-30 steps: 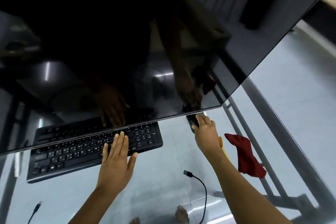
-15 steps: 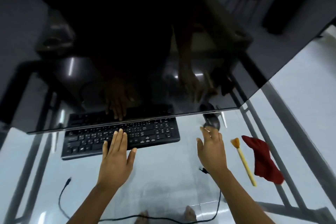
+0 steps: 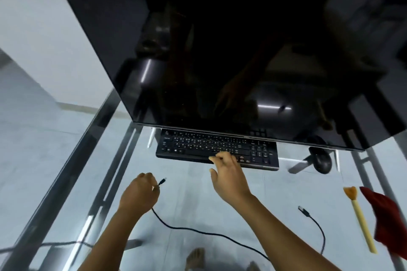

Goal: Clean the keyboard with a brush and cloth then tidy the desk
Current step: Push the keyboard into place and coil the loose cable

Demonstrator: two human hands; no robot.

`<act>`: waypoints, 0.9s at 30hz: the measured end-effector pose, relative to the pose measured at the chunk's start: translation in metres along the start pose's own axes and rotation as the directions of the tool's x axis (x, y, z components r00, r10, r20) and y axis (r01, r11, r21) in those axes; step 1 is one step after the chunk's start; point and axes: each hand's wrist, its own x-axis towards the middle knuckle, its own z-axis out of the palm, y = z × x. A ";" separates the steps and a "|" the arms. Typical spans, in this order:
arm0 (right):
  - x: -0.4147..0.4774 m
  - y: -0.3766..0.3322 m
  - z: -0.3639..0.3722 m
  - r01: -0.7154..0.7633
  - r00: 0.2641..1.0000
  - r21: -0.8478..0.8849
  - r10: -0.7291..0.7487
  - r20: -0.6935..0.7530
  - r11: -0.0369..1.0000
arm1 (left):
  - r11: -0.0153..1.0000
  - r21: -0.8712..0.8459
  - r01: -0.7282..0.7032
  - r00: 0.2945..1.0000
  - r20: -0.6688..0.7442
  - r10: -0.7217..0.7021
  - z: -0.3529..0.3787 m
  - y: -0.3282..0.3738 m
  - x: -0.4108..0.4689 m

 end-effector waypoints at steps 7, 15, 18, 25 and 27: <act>0.020 -0.056 -0.030 -0.195 0.949 0.411 0.066 0.307 0.890 | 0.924 -0.381 -0.025 0.997 -0.079 -0.005 -0.049 0.053 0.005; 0.021 -0.093 -0.146 -0.177 0.957 0.798 -0.090 0.277 0.576 | 0.720 -0.348 -0.600 0.789 -0.407 0.460 -0.158 0.145 -0.005; 0.010 -0.086 -0.201 -0.073 0.975 0.748 -0.110 0.192 0.660 | 0.567 -0.519 -0.640 0.757 -0.301 0.580 -0.173 0.172 -0.035; -0.023 -0.031 -0.287 0.082 0.995 0.770 -0.100 -0.023 0.633 | 0.374 -0.906 -0.198 0.755 0.102 0.648 -0.211 0.217 -0.099; -0.031 -0.017 -0.293 0.106 0.993 0.799 -0.100 -0.057 0.591 | 0.059 -0.997 0.043 0.638 0.073 0.766 -0.218 0.232 -0.118</act>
